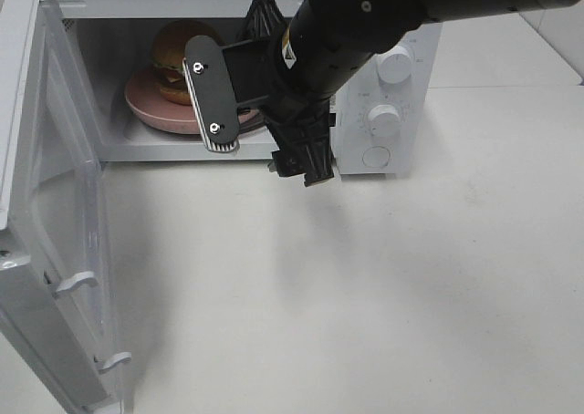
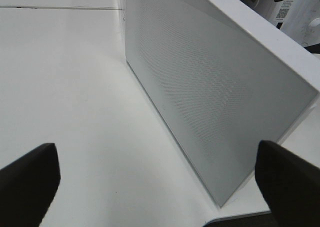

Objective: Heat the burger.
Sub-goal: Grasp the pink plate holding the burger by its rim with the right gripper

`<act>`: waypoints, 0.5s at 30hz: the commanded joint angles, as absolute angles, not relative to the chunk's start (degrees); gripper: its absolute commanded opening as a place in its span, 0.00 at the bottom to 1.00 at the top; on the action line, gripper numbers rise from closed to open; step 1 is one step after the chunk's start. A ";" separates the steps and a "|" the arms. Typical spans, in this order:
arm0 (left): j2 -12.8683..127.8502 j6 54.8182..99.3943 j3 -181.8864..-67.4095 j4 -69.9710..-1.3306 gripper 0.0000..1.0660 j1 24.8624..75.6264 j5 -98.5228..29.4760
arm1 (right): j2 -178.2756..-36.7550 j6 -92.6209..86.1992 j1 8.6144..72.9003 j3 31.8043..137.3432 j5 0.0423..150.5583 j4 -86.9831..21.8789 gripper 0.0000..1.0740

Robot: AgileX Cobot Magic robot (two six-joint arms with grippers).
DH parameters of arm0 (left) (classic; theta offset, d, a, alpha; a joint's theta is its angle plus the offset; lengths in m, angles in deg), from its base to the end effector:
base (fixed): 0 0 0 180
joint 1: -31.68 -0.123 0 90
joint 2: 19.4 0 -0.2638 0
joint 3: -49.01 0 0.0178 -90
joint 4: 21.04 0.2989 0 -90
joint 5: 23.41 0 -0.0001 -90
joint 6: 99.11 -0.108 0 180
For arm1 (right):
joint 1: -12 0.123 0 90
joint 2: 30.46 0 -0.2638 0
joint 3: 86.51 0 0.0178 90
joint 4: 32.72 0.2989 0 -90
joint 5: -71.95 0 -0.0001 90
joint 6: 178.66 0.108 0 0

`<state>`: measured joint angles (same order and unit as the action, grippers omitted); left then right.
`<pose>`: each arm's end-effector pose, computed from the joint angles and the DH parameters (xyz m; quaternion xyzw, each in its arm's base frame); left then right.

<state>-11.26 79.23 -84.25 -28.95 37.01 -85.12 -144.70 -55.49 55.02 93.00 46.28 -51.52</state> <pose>0.0676 -0.0195 0.2992 0.0558 0.8469 -0.0856 0.5218 0.3445 0.3008 0.1737 -0.7840 0.5100 -0.1558 0.3178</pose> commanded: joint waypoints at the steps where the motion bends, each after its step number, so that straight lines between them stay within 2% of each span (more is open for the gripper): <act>1: -12.30 79.34 -84.03 -29.06 0.92 36.89 -84.60 | -146.30 -54.86 55.02 94.49 46.68 -51.75 0.83; 15: -12.30 79.34 -84.03 -29.06 0.92 36.89 -84.60 | -154.84 -54.12 54.97 102.45 46.45 -51.86 0.81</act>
<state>-11.26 79.23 -84.25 -28.95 37.01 -85.12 -153.07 -54.86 55.02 100.73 46.51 -51.52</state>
